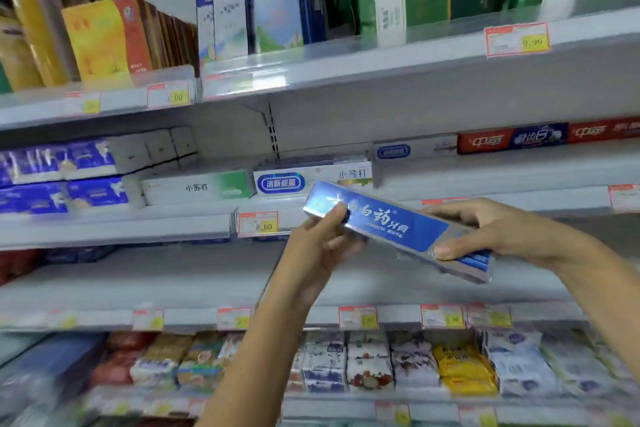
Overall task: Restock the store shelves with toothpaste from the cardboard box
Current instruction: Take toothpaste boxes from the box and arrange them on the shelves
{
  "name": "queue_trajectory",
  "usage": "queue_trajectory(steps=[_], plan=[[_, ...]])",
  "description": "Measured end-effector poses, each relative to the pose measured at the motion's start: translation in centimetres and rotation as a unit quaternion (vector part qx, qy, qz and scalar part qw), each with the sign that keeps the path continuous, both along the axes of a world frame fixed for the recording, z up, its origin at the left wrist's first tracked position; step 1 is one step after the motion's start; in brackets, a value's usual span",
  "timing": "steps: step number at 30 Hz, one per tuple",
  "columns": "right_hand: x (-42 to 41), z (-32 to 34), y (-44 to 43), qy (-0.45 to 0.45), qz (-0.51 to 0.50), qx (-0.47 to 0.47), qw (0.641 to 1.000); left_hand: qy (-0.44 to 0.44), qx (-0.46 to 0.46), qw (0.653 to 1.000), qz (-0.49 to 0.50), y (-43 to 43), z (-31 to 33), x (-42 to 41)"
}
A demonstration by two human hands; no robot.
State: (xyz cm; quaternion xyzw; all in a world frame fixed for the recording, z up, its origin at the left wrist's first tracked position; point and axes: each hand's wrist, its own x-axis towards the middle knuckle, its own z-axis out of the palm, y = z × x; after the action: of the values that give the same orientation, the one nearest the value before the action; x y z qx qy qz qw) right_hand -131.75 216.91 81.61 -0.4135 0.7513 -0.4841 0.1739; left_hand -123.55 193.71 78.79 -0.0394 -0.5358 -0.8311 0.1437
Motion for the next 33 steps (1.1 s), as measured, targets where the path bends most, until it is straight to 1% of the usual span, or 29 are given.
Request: queue_trajectory(steps=[2,6,9,12,14,16,20,22,24,27,29,33], plan=[[0.2,-1.2,-1.5,0.004,0.006,0.02,1.0,-0.013,0.04,0.999,0.031,-0.6,-1.8,1.2],[-0.1,-3.9,-4.2,-0.034,0.007,0.02,0.999,-0.027,0.064,0.991,0.112,-2.6,-5.0,4.0],[-0.3,-6.6,-5.7,-0.097,-0.012,-0.034,0.995,-0.039,0.114,0.98,0.157,-4.3,-7.2,5.9],[0.3,-9.3,-8.0,-0.182,-0.029,-0.084,0.979,-0.044,0.158,0.968,0.19,-6.9,-9.8,7.9],[1.2,-10.7,-10.3,-0.23,-0.034,-0.092,0.968,-0.052,0.182,0.96,0.205,-8.9,-11.5,9.1],[2.2,-11.7,-13.1,-0.239,-0.03,-0.072,0.968,-0.065,0.2,0.951,0.226,-11.0,-12.8,10.3],[3.6,-13.2,-19.3,-0.229,-0.005,-0.016,0.973,-0.077,0.197,0.943,0.257,-15.8,-15.2,12.3],[4.1,-14.2,-22.4,-0.214,-0.012,0.006,0.977,-0.082,0.214,0.936,0.269,-18.4,-16.5,13.0],[4.5,-15.6,-25.2,-0.196,-0.01,0.044,0.98,-0.109,0.234,0.925,0.278,-21.0,-17.9,13.4],[5.5,-17.3,-29.7,-0.137,0.015,0.123,0.983,-0.151,0.283,0.901,0.292,-24.8,-20.0,13.8],[6.4,-18.2,-32.8,-0.091,0.044,0.145,0.984,-0.171,0.3,0.888,0.303,-27.1,-21.1,14.2],[7.5,-18.3,-37.9,0.019,0.064,0.185,0.98,-0.169,0.304,0.882,0.318,-31.7,-21.8,14.7]])
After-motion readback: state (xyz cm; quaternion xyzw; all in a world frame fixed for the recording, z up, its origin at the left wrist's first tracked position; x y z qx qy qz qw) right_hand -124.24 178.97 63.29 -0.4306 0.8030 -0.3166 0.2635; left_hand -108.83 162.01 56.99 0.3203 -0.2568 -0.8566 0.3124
